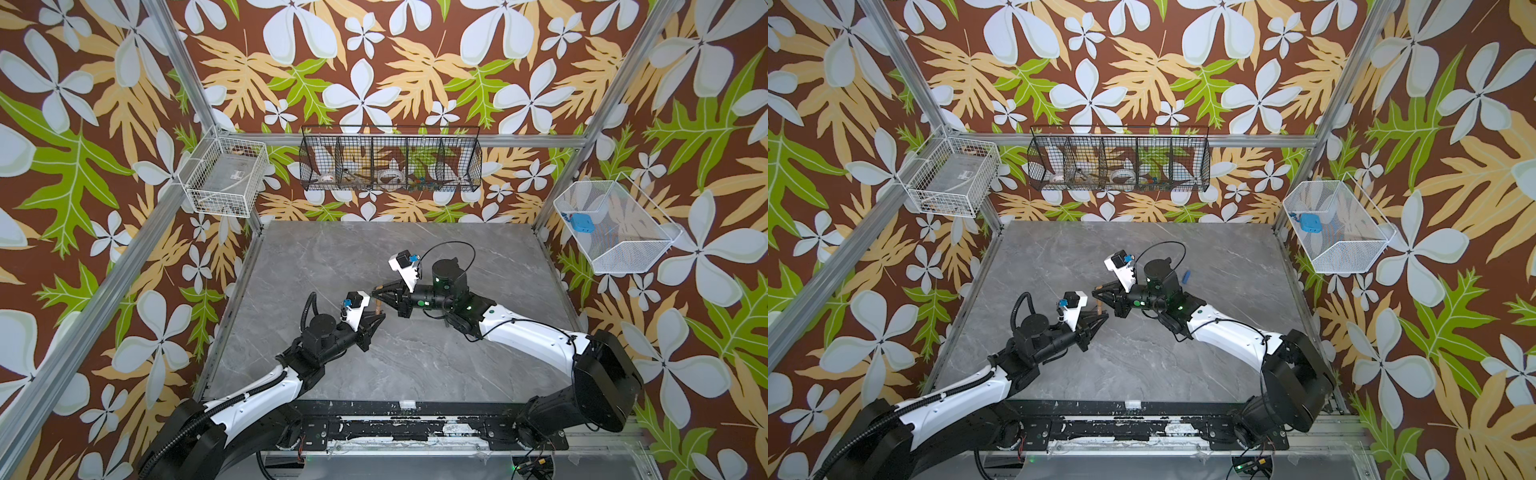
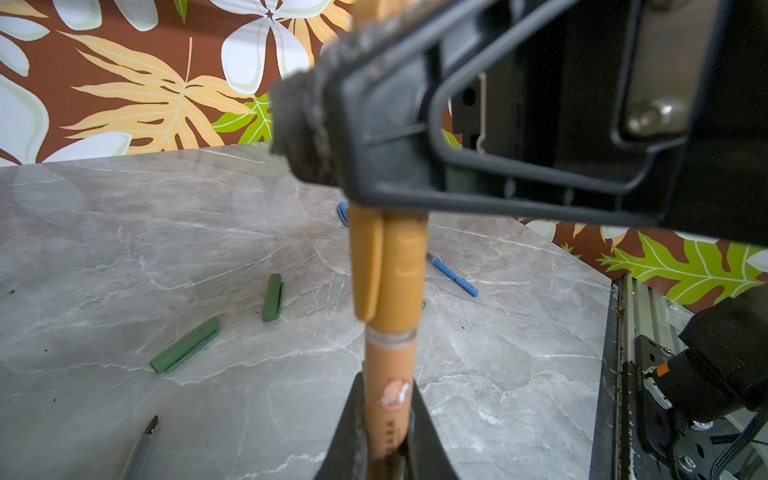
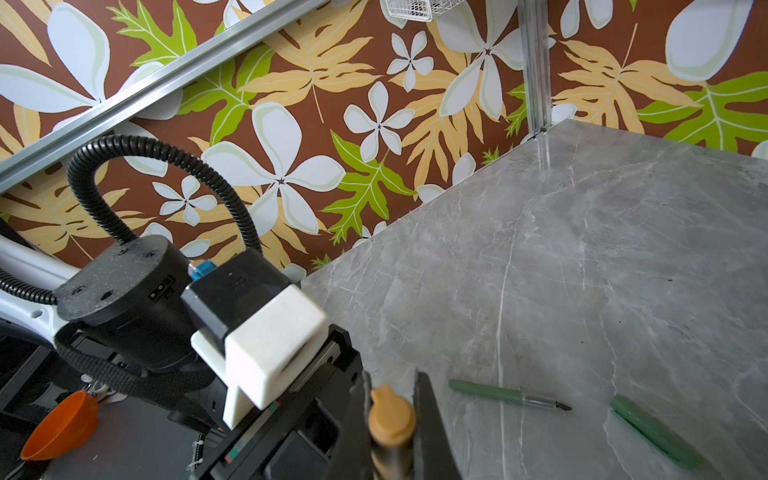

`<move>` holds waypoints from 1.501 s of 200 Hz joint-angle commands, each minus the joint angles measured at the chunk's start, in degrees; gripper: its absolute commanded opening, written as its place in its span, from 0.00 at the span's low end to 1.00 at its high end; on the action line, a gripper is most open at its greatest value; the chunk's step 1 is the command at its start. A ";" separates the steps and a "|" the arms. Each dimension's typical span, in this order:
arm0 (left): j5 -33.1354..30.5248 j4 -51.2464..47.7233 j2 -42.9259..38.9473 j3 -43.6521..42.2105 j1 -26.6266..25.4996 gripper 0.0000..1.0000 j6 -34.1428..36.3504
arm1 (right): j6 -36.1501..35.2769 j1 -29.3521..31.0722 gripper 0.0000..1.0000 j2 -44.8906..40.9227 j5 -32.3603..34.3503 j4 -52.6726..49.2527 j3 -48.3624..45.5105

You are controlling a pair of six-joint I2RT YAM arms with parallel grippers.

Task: Insert the pens into the pen caps
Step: 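Lower the orange cap with the right gripper onto the orange pen tip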

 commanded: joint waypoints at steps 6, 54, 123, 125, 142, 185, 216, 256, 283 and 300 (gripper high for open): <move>-4.58 6.88 -0.97 1.87 0.05 0.00 -0.97 | -2.43 0.21 0.00 -0.56 -3.95 -4.58 1.33; -6.78 10.49 -1.78 5.73 0.05 0.00 0.79 | -4.09 0.22 0.00 -2.38 -4.04 -7.63 0.64; -10.59 18.20 1.69 9.98 0.14 0.00 4.23 | -5.84 0.19 0.00 -5.19 -4.95 -12.53 -1.90; -10.72 18.46 1.82 10.07 0.14 0.00 4.24 | -5.80 0.22 0.00 -5.25 -5.00 -12.58 -1.99; -10.94 20.21 2.34 11.12 0.31 0.00 4.68 | -5.38 0.23 0.00 -5.35 -5.35 -12.75 -3.07; -7.69 25.45 2.59 12.56 2.82 0.00 1.97 | -6.20 0.26 0.00 -4.49 -3.01 -15.13 -4.86; -5.72 26.22 2.12 13.52 3.74 0.00 0.78 | -6.60 0.34 0.00 -3.86 -2.19 -15.68 -5.56; -2.09 26.32 3.27 13.99 3.83 0.00 -0.58 | -6.19 0.17 0.00 -4.51 -0.13 -13.99 -5.05; 1.19 22.61 4.90 12.96 3.83 0.00 -1.93 | -5.35 -1.76 0.05 -7.38 1.04 -11.19 -4.43; 2.98 21.98 5.91 10.65 3.53 0.00 -3.32 | -4.17 -3.57 0.07 -9.43 1.21 -8.59 -4.59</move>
